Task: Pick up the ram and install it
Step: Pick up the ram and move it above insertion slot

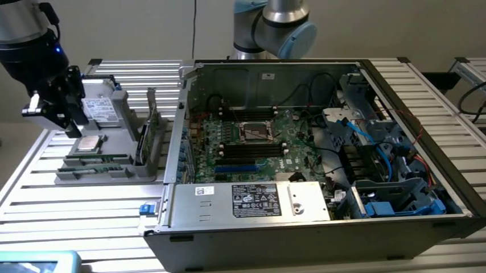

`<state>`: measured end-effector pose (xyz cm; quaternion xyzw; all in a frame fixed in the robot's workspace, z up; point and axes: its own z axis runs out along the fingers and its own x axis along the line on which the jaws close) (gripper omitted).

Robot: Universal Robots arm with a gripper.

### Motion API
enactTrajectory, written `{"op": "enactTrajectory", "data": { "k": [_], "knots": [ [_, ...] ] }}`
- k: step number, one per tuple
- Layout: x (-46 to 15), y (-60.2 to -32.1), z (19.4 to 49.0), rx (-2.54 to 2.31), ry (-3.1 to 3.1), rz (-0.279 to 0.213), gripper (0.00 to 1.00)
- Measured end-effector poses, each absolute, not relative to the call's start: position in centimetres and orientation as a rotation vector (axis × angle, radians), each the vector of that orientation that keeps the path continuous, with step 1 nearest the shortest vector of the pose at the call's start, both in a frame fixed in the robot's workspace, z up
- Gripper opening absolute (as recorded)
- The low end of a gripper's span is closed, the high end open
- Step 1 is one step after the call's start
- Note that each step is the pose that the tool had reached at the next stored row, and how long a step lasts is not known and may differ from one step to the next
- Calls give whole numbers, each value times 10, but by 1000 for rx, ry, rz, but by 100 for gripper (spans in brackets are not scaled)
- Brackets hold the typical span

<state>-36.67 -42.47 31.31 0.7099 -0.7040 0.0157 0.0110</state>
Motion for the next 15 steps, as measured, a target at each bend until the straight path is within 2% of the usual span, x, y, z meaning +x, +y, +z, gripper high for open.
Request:
{"op": "enactTrajectory", "data": {
  "k": [15],
  "knots": [
    [-367,-425,286,2242,-2169,50,42]
  ]
}}
